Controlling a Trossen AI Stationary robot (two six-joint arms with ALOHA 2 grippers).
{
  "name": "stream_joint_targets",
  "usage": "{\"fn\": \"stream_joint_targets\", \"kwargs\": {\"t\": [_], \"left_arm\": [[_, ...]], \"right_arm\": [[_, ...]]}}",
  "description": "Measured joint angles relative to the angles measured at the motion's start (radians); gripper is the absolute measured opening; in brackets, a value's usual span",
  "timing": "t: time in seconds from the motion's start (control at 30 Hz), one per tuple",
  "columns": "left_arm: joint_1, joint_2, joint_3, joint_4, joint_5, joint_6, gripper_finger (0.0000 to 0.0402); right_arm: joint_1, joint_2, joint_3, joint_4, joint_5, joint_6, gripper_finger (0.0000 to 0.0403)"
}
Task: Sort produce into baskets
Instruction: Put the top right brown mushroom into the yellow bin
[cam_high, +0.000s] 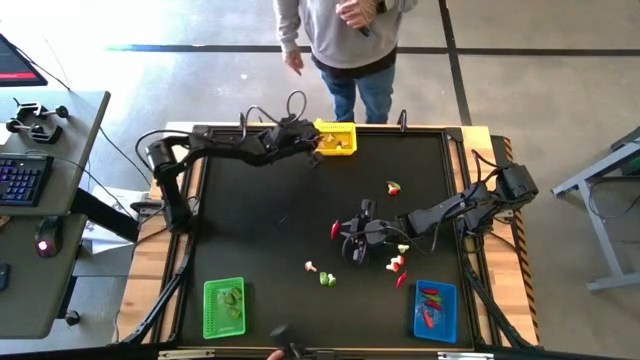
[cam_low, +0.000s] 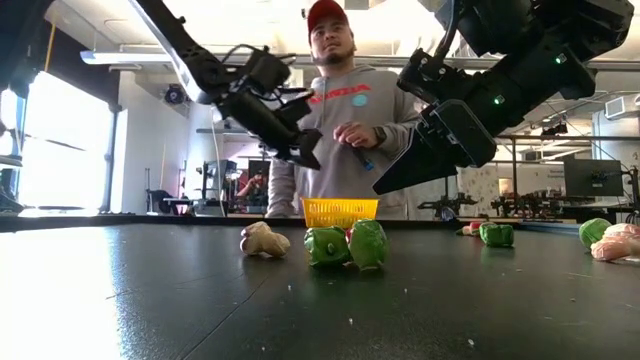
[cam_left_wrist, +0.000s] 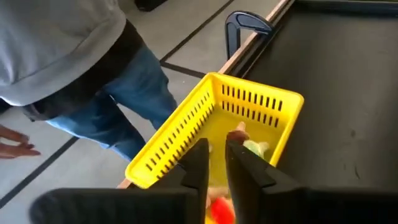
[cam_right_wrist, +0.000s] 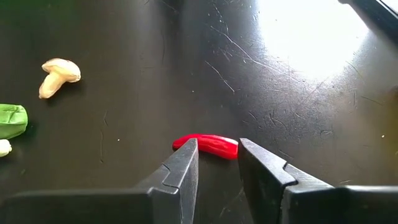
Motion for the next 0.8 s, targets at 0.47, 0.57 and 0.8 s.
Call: {"fn": "stream_joint_targets", "kwargs": {"t": [0.47, 0.57, 0.8], "left_arm": [[-0.114, -0.158, -0.307, 0.288, 0.066, -0.008, 0.0001], [-0.158, -0.186, -0.361, 0.348, 0.067, -0.016, 0.0001], [-0.274, -0.258, -0.435, 0.363, 0.067, -0.017, 0.0001]], "right_arm": [[-0.045, 0.0, 0.0, -0.112, 0.001, 0.164, 0.0103], [-0.055, 0.001, 0.0, -0.12, -0.008, 0.174, 0.0103], [-0.055, 0.001, 0.0, -0.119, -0.005, 0.174, 0.0103]]}}
